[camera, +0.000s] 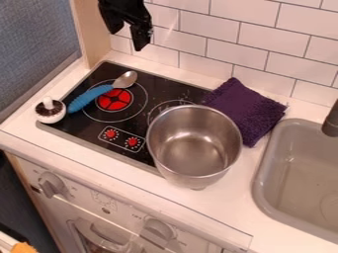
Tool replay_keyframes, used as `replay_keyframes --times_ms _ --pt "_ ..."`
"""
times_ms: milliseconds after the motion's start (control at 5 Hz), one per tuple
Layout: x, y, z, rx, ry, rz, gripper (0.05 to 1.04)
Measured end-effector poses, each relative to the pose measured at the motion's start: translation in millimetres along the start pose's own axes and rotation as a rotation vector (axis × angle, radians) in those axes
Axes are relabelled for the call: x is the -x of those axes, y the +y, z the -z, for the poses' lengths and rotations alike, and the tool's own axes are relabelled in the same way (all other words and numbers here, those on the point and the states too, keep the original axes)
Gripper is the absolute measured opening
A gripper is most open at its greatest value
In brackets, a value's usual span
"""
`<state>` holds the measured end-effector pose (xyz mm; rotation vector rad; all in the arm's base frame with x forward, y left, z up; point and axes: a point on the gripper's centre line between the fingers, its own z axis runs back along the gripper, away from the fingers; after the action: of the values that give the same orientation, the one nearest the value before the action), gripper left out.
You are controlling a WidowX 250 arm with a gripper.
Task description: Take the purple cloth and put it in the center of the two burners
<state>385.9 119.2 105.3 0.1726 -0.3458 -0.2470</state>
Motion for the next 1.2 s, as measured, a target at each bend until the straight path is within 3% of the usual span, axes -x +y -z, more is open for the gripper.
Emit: replay_keyframes --times_ms 200,400,600,800,1200 --pt "3.7 -4.5 11.9 0.021 0.027 -0.006 1.0" --pt "-21.1 -28.4 6.6 0.041 -0.012 0.051 1.0" --pt "-38.2 -56.1 11.3 0.074 -0.011 0.138 1.0" --pt "-49.2 -78.1 12.5 0.115 -0.04 0.187 1.0" --pt "-68.6 -153.5 33.8 0.252 -0.043 0.387 1.0"
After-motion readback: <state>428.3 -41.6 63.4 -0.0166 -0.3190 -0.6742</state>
